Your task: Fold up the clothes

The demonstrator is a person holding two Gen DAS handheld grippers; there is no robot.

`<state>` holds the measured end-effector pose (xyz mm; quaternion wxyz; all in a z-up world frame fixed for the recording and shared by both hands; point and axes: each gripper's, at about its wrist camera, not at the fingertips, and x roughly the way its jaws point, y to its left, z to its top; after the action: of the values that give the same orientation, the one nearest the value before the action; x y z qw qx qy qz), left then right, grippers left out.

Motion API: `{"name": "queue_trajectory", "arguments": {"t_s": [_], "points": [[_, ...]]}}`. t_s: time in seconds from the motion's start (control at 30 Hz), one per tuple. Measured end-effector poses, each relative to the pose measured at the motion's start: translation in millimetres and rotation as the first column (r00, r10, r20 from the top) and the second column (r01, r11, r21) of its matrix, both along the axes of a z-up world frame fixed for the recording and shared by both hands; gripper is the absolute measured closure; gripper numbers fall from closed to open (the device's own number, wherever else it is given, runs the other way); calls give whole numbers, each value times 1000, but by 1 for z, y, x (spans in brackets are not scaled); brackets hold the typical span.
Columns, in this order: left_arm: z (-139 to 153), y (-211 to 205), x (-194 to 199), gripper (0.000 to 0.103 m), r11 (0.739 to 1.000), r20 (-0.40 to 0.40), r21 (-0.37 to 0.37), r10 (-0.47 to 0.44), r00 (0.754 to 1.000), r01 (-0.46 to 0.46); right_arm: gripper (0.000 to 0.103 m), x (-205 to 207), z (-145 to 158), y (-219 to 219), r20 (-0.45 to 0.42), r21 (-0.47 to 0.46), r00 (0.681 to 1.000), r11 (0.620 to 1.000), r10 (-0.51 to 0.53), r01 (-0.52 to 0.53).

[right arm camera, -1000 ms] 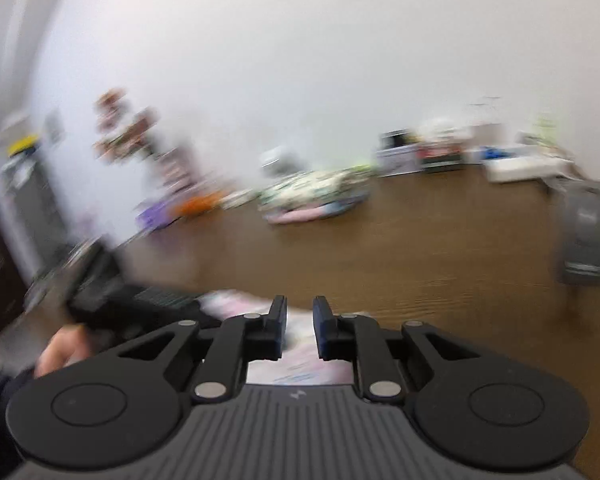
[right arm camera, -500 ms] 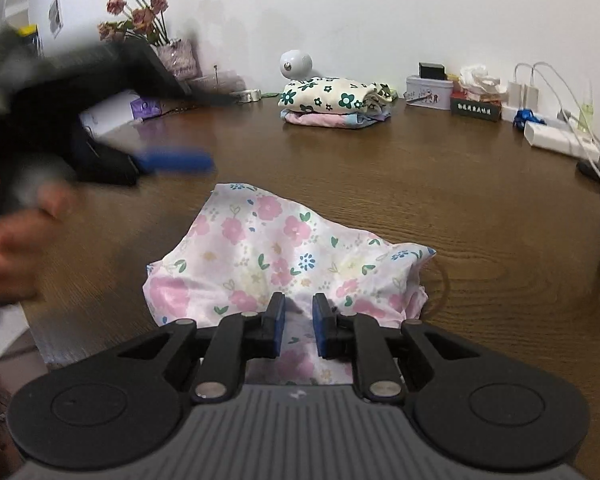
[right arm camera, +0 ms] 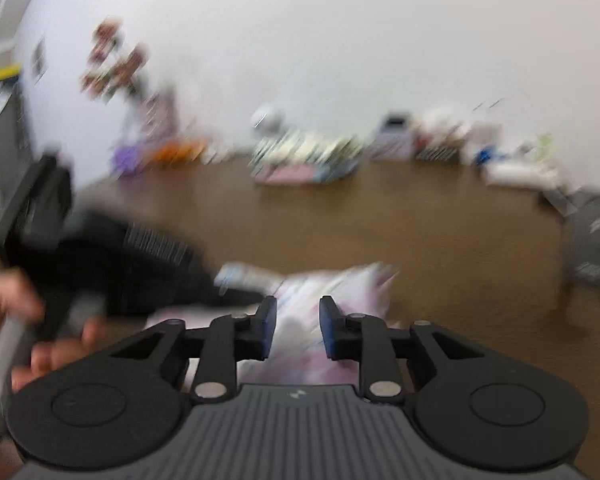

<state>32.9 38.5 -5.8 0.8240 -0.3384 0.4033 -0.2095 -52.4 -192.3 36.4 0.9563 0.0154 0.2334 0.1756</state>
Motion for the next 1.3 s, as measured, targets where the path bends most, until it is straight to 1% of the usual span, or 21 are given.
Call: {"name": "queue_trajectory", "arguments": {"t_s": [0.03,0.1,0.2,0.23,0.3,0.33,0.37,0.43,0.5,0.53,0.57,0.63,0.87,0.9,0.97,1.0,1.07,1.13,1.2,1.23,1.3], "points": [[1,-2,3,100,1000,4,18,-7,1000,7,82,5,1,1,-10,-7,1000,1000,-1,1],[-1,-4,5,100,999,6,36,-20,1000,20,84,26,-14,6,-112,-53,994,999,-7,1],[-1,-4,9,100,998,6,29,-49,999,49,85,30,-31,0,-136,-38,990,999,-26,21],[0,-4,11,94,997,15,31,-71,997,70,85,29,-32,0,-135,-30,990,999,-32,28],[15,-3,4,71,992,76,31,-124,989,122,83,27,-29,1,-127,-36,991,999,-33,29],[22,-2,0,50,989,107,32,-150,983,148,83,23,-26,-1,-121,-23,992,1000,-20,17],[31,0,-9,38,986,156,46,-168,973,163,81,19,-21,-5,-114,-4,994,1000,-2,2],[47,0,-29,39,973,253,143,-213,944,182,79,4,-12,-11,-67,10,996,999,51,-50],[54,-5,-48,58,944,294,282,-255,921,172,76,-11,-8,-14,-22,-10,996,996,89,-89],[51,-9,-54,78,929,279,327,-272,921,175,75,-18,-9,-11,-5,-43,995,995,95,-95],[46,-11,-56,83,921,263,346,-279,923,180,75,-22,-12,-8,-7,-82,995,991,103,-103],[36,-15,-59,83,907,231,376,-290,929,190,75,-25,-22,-3,-24,-132,993,984,117,-119],[27,-21,-52,83,890,225,415,-303,926,191,75,-22,-37,-8,-79,-67,991,991,110,-115],[32,-19,-52,80,897,228,399,-297,927,189,75,-24,-34,-7,-88,-67,990,991,111,-117],[44,-14,-51,46,917,276,351,-295,915,190,73,-27,-20,-14,-54,-14,993,994,107,-108],[51,-14,-50,42,920,309,344,-299,903,187,71,-26,-13,-19,-22,20,995,995,96,-95],[54,-23,-43,42,908,325,385,-304,896,168,70,-17,-3,-20,9,34,998,997,68,-69],[49,-34,-32,45,887,293,434,-306,906,160,70,4,-2,-14,-7,-13,1000,1000,21,-21],[40,-44,-19,47,870,238,465,-303,923,166,70,23,-11,-9,-69,-34,998,999,1,-4],[36,-46,-15,53,869,218,467,-295,930,166,70,28,-17,-9,-99,-35,995,999,2,-6],[31,-49,-11,52,868,203,467,-289,935,167,69,39,-30,-8,-159,-35,987,999,4,-10]]}}
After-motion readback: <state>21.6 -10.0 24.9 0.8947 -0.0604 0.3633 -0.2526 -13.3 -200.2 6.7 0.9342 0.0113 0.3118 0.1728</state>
